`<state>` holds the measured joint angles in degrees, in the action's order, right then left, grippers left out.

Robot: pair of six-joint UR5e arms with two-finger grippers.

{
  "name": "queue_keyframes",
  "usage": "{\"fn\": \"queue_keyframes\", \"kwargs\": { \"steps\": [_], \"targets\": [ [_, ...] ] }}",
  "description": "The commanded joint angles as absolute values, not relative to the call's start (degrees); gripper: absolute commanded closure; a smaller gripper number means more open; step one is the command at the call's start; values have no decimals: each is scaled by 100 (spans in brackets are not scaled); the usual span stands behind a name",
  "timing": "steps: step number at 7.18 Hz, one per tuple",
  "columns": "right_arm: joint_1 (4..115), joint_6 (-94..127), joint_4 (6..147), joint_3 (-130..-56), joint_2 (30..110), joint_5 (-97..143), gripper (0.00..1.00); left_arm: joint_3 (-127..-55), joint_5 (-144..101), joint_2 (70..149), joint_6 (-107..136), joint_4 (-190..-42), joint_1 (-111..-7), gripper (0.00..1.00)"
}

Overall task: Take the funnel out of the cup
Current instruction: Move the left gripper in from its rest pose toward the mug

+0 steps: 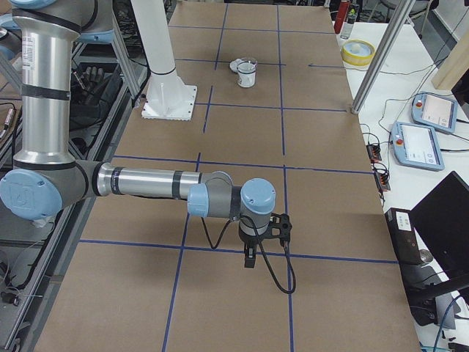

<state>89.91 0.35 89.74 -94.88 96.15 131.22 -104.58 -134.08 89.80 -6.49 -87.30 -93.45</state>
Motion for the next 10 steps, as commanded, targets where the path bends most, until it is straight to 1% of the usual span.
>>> {"fn": "queue_keyframes", "kwargs": {
  "steps": [1, 2, 3, 4, 5, 6, 7, 8, 9, 10],
  "targets": [
    [8991, 35, 8974, -9483, 9615, 13122, 0, -10283, -12946, 9780, 177, -9070, -9632, 0],
    [8991, 35, 8974, -9492, 9615, 13122, 0, -10379, -13216, 9791, 1237, -9349, -9633, 0],
    [8991, 35, 8974, -9492, 9615, 13122, 0, -10371, -13454, 9774, 1439, -10291, -9555, 0],
    [8991, 35, 8974, -9492, 9615, 13122, 0, -10406, -13987, 9800, 2111, -10449, -9023, 0],
    [8991, 35, 8974, -9492, 9615, 13122, 0, -10650, -13888, 9887, 3241, -10450, -8348, 0],
    [8991, 35, 8974, -9492, 9615, 13122, 0, -10705, -13112, 10305, 4435, -10441, -7601, 0],
    [8991, 35, 8974, -9492, 9615, 13122, 0, -10679, -12748, 10623, 4952, -10311, -7072, 0],
    [8991, 35, 8974, -9492, 9615, 13122, 0, -10722, -12718, 11192, 5331, -9448, -6814, 0],
    [8991, 35, 8974, -9492, 9615, 13122, 0, -10757, -12518, 11980, 5718, -8317, -6342, 0],
    [8991, 35, 8974, -9492, 9615, 13122, 0, -10758, -12028, 12502, 6357, -7845, -5650, 0]
  ]
}}
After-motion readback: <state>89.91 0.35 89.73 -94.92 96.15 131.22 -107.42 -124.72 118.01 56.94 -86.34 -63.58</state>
